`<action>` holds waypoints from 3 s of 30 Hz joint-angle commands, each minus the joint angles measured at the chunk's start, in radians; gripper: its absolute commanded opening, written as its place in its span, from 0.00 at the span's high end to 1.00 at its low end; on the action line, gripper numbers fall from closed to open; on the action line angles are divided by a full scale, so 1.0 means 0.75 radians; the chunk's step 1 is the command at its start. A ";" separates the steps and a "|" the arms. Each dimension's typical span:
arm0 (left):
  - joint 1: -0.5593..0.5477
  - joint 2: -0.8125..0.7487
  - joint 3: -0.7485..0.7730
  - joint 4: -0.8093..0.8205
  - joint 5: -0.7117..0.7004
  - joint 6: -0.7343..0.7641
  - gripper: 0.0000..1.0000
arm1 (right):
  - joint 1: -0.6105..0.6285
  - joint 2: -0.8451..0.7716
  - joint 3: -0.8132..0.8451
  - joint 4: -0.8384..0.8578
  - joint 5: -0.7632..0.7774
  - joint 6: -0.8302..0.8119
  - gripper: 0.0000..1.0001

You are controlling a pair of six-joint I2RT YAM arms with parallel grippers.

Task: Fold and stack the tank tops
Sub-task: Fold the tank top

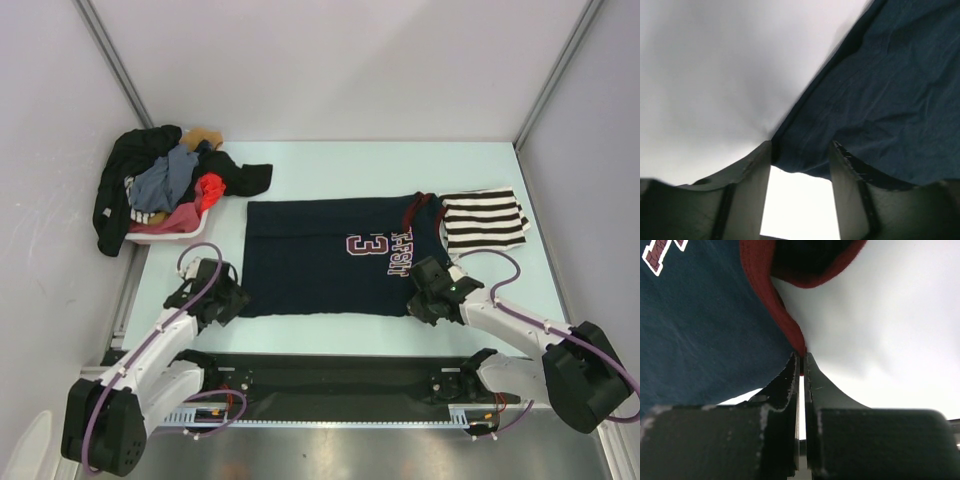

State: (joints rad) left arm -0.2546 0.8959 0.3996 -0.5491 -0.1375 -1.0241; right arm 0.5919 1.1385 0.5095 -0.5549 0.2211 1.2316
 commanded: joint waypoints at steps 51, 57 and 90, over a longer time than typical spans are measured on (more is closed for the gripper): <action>0.012 0.272 0.441 -0.139 -0.040 -0.048 1.00 | -0.318 0.134 0.482 -0.019 -0.029 -0.470 1.00; 0.084 0.411 0.549 -0.137 -0.023 -0.003 1.00 | -0.380 0.271 0.570 0.024 -0.078 -0.534 1.00; 0.182 1.151 1.177 -0.192 -0.103 0.106 1.00 | -0.486 0.883 0.994 0.073 -0.060 -0.572 1.00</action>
State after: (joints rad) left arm -0.1341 1.7451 1.2282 -0.6811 -0.1661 -0.9668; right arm 0.2420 1.7733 1.2011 -0.5060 0.1413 0.8249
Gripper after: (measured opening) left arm 0.009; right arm 0.021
